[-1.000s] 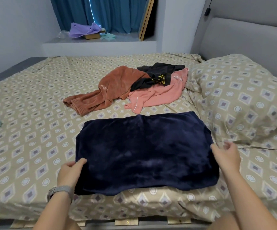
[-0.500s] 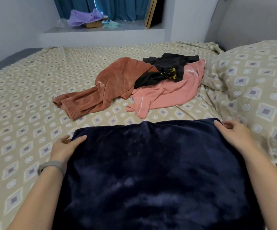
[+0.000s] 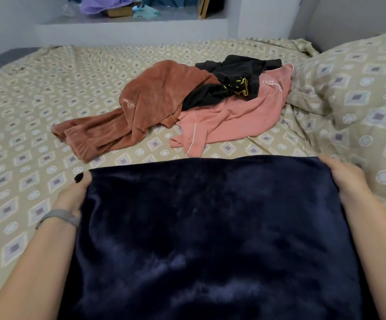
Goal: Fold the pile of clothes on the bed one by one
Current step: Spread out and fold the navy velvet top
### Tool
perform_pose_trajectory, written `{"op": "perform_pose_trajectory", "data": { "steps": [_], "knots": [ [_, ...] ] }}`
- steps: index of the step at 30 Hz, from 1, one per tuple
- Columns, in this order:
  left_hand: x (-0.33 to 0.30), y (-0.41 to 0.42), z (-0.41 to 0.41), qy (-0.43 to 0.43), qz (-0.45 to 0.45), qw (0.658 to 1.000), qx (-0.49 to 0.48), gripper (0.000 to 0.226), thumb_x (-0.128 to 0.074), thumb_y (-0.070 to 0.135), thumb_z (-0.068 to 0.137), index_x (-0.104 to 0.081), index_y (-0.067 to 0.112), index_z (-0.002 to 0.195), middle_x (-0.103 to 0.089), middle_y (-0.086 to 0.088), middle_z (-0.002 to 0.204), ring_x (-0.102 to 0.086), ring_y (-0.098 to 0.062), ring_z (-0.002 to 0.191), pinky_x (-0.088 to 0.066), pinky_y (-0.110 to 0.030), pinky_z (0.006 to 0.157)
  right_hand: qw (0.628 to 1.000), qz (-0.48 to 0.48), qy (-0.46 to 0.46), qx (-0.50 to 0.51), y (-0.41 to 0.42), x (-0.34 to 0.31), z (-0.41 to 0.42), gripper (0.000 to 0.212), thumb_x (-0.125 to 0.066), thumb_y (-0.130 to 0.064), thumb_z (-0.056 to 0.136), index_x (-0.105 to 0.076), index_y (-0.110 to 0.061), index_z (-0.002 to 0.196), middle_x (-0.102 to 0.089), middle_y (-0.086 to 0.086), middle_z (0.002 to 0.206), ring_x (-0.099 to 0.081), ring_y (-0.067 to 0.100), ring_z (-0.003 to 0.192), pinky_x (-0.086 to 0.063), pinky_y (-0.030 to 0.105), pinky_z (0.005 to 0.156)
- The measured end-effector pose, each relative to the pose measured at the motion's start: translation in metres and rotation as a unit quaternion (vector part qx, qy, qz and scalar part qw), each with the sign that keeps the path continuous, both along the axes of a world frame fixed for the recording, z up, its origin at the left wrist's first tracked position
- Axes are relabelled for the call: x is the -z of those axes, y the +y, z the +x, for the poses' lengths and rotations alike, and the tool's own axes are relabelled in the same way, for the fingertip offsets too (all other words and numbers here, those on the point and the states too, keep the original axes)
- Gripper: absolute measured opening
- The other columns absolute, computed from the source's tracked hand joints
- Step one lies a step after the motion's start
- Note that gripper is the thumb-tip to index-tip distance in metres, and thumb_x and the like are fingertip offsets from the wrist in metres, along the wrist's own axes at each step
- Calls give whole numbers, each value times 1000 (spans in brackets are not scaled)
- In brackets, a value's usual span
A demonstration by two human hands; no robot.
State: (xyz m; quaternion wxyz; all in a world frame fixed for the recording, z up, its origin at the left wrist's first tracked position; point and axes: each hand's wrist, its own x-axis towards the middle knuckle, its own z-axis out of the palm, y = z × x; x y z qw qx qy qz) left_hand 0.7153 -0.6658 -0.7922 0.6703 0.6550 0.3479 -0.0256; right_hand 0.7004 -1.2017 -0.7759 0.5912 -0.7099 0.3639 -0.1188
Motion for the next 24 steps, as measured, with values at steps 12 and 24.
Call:
{"op": "perform_pose_trajectory", "data": {
  "steps": [12,24],
  "knots": [
    [-44,-46,-25,-30,495,863,92,73,-67,56,80,-52,4,130,-53,-23,132,-49,-40,122,-41,-47,100,927,-360,58,-84,32,-19,-11,70,-63,-56,84,-51,-7,132,-55,21,132,-48,39,124,-38,45,101],
    [0,-154,-83,37,648,681,340,73,-6,78,84,4,48,150,9,1,162,10,-27,149,9,-53,118,673,-571,150,-445,118,9,-21,63,-12,-63,97,-10,-37,154,-11,0,163,-3,20,151,1,45,121]
  ]
}}
